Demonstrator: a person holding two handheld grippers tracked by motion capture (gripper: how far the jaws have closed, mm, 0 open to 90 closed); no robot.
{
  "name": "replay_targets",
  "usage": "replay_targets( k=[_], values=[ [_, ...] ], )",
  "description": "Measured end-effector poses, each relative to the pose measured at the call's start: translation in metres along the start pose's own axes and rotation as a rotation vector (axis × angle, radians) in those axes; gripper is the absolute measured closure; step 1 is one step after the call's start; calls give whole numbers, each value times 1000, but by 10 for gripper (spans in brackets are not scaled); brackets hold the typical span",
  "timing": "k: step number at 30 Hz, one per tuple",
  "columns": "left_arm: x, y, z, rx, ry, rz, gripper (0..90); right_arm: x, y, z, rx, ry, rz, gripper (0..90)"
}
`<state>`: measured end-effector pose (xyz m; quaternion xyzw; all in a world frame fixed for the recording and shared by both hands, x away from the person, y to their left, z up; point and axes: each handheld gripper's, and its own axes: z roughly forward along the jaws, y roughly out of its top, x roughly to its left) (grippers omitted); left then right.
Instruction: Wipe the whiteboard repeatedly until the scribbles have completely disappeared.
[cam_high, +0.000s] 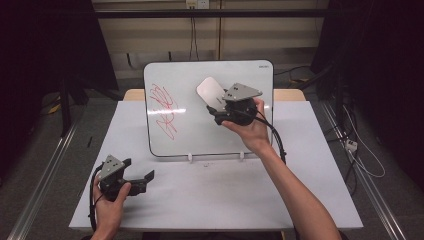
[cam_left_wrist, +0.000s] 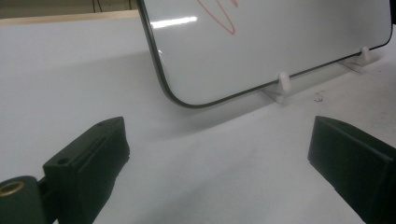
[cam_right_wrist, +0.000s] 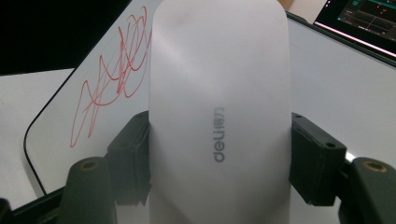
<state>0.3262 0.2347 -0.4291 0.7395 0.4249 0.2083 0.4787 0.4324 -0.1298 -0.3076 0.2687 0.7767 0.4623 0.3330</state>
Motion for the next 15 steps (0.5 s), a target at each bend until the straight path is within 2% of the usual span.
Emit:
replay_targets(
  k=[5,9,15],
  values=[
    [1,-1,1,2,-3,0,47,6,5,10,1,14,-5,316],
    [4,-1,1,-2,-4,-17,47,14,12,19,3,29,-28,316],
    [3,-1,0,-3,-9,-15,47,22,22,31,12,40,-53,316]
  ],
)
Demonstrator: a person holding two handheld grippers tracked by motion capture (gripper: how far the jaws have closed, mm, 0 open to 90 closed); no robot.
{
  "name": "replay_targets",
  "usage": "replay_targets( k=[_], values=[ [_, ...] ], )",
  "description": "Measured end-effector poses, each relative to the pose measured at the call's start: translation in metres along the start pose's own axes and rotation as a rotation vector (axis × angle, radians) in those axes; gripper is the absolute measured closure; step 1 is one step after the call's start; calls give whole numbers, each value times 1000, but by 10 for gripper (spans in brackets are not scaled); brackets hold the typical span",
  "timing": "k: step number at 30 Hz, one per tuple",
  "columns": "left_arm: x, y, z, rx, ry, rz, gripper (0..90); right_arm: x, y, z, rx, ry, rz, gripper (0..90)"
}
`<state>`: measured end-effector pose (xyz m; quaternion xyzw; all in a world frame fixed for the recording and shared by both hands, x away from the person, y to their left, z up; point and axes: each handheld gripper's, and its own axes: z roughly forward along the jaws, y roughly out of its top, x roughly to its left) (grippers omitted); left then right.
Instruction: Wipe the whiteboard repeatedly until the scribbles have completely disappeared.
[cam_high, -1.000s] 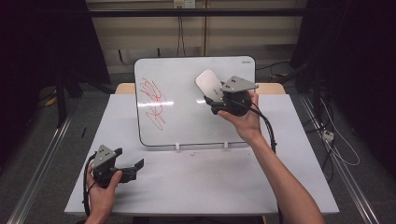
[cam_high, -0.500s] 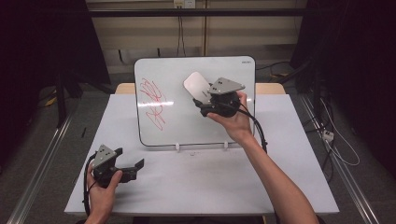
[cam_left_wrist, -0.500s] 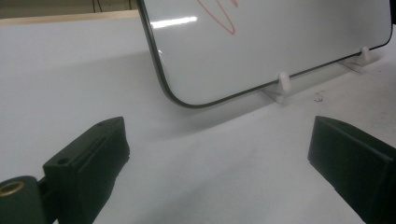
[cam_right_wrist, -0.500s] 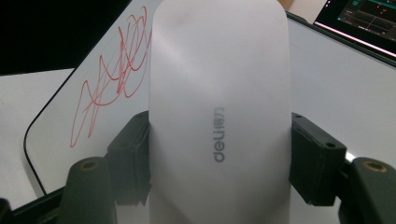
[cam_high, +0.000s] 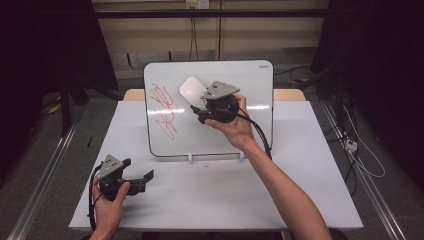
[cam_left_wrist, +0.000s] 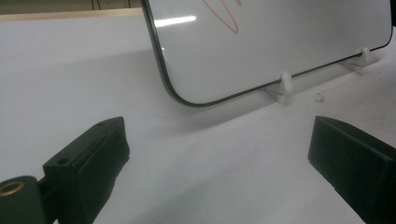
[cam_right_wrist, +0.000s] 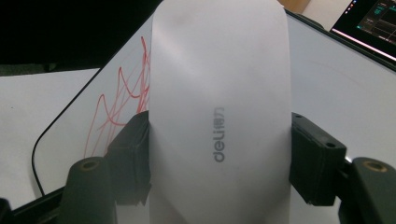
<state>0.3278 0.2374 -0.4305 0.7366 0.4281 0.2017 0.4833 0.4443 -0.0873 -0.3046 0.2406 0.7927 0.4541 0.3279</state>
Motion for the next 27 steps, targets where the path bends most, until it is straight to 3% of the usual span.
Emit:
replay_targets(
  k=[27],
  values=[
    [0,1,-3,-8,3,4,48,9,31,47,45,-21,-61,316]
  ],
)
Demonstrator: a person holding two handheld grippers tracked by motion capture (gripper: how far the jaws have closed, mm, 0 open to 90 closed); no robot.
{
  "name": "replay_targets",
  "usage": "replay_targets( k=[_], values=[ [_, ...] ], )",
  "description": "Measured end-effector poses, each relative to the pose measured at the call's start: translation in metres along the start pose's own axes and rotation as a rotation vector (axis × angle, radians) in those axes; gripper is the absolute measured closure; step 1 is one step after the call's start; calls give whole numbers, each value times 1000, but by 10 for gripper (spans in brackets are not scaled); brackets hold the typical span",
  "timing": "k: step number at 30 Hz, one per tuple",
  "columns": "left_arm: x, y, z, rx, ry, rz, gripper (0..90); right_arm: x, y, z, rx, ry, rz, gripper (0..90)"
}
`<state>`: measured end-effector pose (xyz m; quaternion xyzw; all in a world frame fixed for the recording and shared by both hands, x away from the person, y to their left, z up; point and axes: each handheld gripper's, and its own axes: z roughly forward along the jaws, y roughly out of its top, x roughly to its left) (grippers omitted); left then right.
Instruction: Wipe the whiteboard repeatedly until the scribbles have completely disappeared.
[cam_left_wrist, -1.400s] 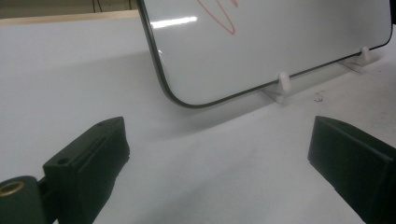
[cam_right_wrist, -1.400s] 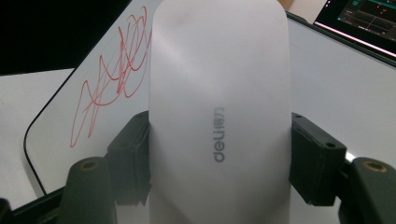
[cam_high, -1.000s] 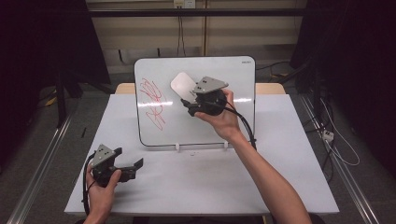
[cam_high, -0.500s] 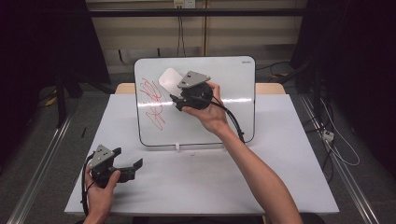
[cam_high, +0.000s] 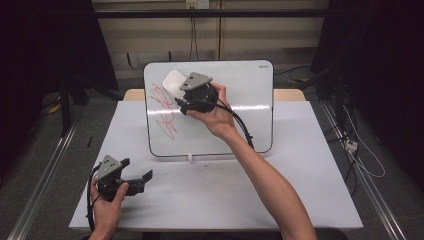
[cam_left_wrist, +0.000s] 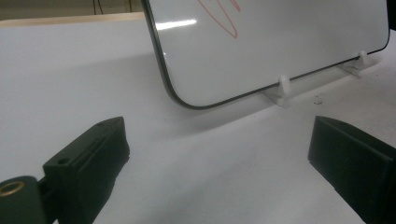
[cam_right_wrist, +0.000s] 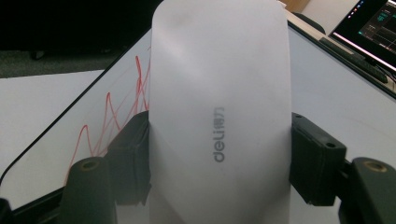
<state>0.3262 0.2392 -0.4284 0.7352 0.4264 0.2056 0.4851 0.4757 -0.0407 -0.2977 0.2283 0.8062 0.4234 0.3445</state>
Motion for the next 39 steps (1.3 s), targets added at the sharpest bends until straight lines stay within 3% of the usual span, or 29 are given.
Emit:
replay_targets(
  k=[16,29,39],
  values=[
    [-1,0,0,1,-5,1,47,7,8,23,44,-36,-59,315],
    [1,0,-1,-3,-5,0,47,11,19,35,56,-109,-91,315],
    [1,0,-2,-6,-4,0,48,16,18,43,77,-136,-123,308]
  ],
)
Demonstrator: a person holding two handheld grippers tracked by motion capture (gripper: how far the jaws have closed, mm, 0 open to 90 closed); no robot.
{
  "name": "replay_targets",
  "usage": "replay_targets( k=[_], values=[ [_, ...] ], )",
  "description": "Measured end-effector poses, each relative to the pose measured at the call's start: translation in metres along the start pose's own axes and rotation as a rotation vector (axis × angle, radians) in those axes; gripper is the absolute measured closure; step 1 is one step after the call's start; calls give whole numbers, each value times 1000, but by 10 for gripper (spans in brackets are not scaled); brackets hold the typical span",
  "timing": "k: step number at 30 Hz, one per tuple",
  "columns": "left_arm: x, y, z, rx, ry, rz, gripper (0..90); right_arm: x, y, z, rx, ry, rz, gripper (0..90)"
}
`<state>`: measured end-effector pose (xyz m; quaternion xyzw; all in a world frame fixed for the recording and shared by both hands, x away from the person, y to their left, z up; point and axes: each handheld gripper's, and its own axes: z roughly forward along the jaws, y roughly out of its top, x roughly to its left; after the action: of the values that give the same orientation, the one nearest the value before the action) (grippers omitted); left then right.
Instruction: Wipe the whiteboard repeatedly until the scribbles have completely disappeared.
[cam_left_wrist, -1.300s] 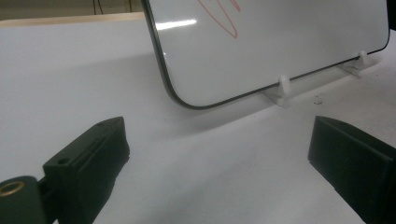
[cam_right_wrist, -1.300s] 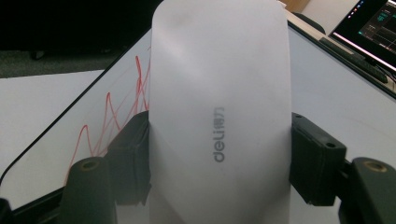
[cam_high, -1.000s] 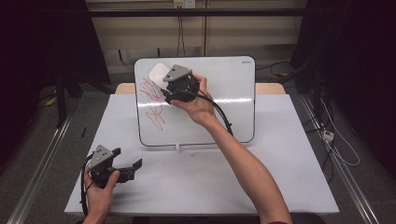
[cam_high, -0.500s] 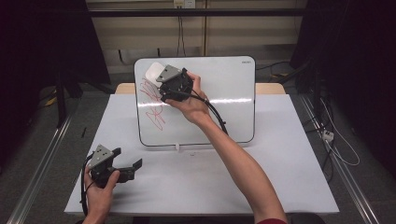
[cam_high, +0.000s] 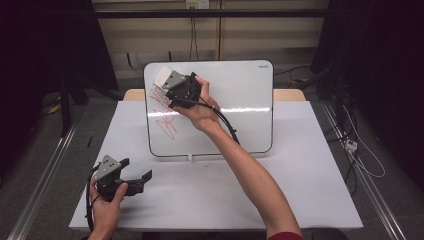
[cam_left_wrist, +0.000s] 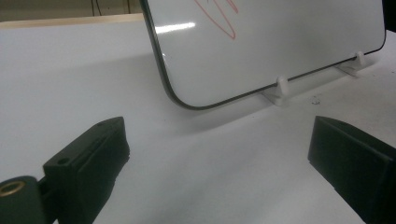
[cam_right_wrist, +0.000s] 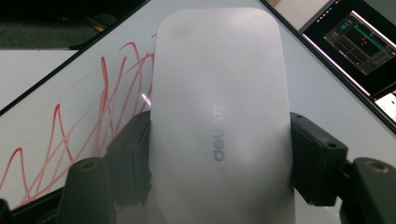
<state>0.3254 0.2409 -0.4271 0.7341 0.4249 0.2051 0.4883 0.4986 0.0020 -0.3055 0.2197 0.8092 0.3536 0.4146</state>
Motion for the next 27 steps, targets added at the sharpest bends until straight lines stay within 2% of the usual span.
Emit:
replay_targets(
  k=[8,18,27],
  values=[
    [0,0,0,0,0,0,47,-2,0,-3,-7,19,27,302],
    [-1,0,1,4,-2,5,48,4,2,0,2,-22,-12,313],
    [-1,0,2,3,-2,6,47,10,3,1,11,-33,-23,314]
  ],
)
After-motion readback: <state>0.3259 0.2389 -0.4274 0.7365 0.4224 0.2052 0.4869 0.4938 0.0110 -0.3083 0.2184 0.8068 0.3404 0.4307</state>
